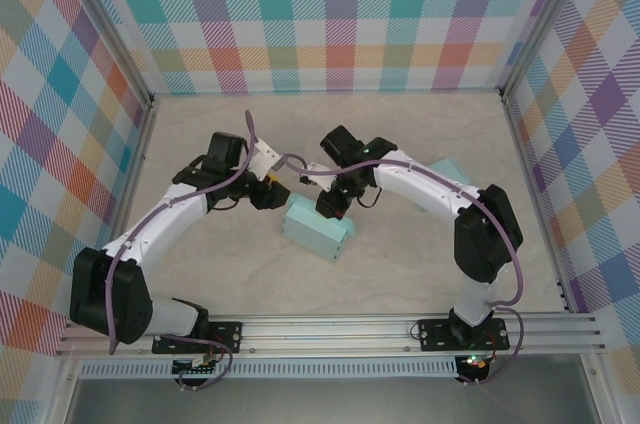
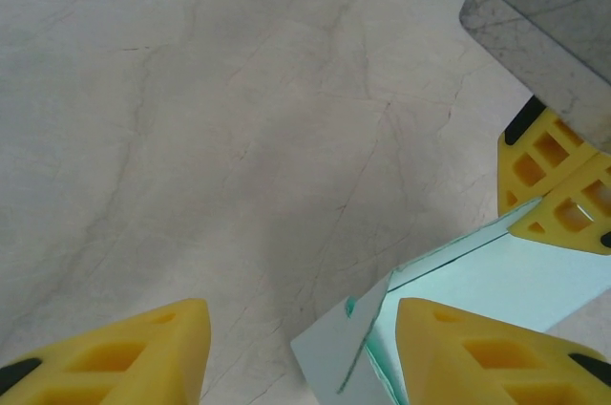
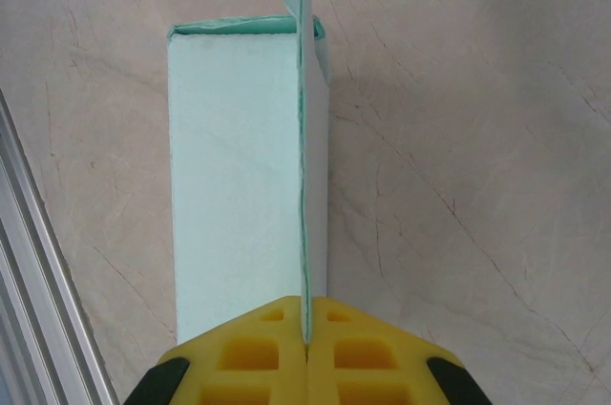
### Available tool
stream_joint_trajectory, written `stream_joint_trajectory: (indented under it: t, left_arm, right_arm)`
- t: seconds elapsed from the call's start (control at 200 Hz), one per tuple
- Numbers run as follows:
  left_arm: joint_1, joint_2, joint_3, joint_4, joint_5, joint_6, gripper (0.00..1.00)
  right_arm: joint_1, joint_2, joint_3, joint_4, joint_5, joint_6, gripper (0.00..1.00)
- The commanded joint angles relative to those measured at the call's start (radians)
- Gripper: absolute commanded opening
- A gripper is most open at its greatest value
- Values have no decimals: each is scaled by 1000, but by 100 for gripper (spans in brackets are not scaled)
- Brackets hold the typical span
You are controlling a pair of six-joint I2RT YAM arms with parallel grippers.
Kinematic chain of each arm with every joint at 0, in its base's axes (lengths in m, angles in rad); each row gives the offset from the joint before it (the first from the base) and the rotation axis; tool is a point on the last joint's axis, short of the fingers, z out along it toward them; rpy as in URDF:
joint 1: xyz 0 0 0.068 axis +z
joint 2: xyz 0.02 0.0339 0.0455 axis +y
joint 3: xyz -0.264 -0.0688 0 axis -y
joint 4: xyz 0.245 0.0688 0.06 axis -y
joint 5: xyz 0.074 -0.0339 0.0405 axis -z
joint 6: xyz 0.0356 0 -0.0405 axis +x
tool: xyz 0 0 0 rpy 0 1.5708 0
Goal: Fold the paper box
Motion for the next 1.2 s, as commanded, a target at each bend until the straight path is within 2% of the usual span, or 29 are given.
stream_joint_trajectory:
  t: [0.0, 0.15, 0.255, 0.325, 0.45, 0.585, 0.77, 0.855, 0.97, 1.095, 1.195]
  left_arm:
    - [-7, 26, 30, -21, 65, 43, 53]
    - [-19, 52, 32, -13, 56, 46, 48]
    - [-25, 60, 34, -11, 61, 48, 36]
    - [-28, 62, 34, -5, 61, 46, 34]
    - [-32, 64, 35, -4, 61, 43, 18]
    - [-39, 55, 24, 5, 52, 24, 7]
    - [-51, 10, -36, 60, 13, -23, 6]
    - [-54, -10, -64, 85, -2, -46, 6]
    - [-64, -37, -87, 97, -12, -60, 6]
    - [-80, -59, -102, 99, -40, -71, 6]
    - [-91, -75, -110, 99, -67, -79, 7]
  right_arm:
    - [-5, 17, 38, -20, -32, -8, 6]
    - [-5, 29, 57, -29, -37, -10, 7]
    - [-5, 40, 67, -35, -38, -8, 7]
    - [-4, 43, 70, -37, -39, -6, 7]
    - [-4, 44, 72, -33, -39, -2, 8]
    - [-4, 37, 69, -24, -23, 26, 15]
    - [-5, -9, 49, 3, 23, 119, 34]
    - [-6, -46, 32, 16, 45, 167, 50]
    - [-21, -116, -3, 53, 76, 264, 46]
    - [-44, -224, -80, 115, 129, 357, 53]
    - [-65, -313, -147, 139, 171, 434, 55]
